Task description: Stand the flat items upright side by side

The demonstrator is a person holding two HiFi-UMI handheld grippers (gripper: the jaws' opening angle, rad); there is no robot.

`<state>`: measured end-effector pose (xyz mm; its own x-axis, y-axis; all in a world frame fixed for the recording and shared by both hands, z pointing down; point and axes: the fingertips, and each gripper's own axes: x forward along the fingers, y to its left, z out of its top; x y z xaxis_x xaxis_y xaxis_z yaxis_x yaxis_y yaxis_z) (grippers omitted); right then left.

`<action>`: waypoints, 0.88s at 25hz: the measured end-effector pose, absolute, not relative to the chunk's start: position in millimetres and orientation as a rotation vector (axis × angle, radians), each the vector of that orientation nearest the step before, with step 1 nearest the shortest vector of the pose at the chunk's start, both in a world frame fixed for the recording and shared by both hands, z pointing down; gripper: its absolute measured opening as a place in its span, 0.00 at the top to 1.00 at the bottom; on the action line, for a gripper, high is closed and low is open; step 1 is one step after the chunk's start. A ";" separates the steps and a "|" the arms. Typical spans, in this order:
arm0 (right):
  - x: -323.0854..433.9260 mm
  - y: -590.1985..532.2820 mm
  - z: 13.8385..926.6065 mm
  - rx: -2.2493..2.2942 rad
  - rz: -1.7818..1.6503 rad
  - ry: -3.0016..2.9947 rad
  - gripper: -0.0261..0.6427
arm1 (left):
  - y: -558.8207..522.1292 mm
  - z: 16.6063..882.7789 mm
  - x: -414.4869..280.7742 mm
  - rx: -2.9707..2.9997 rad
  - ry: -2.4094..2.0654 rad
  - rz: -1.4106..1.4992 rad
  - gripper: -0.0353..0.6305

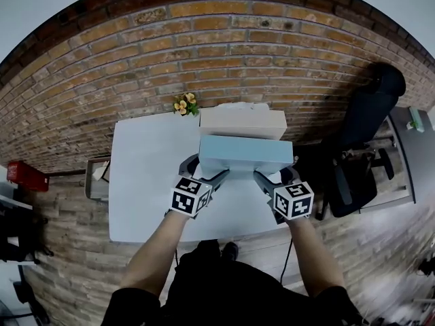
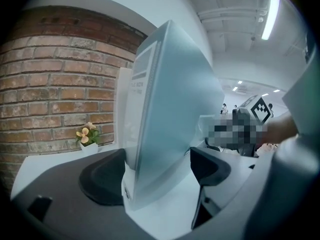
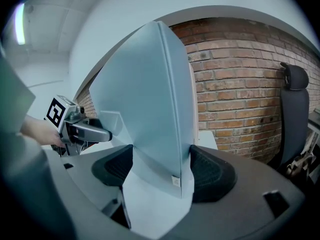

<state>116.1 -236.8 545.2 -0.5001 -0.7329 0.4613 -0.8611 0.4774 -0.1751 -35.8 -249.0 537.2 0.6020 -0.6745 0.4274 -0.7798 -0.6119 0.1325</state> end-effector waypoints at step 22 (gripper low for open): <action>116.4 -251.9 545.5 1.347 0.510 -2.403 0.44 | -255.2 556.9 -43.5 2.537 -1.203 0.634 0.38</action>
<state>116.4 -251.9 545.5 -0.4934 -0.7407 0.4560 -0.8621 0.4863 -0.1428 -43.5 -255.2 556.9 0.5614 -0.6665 0.4905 -0.7812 -0.6224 0.0483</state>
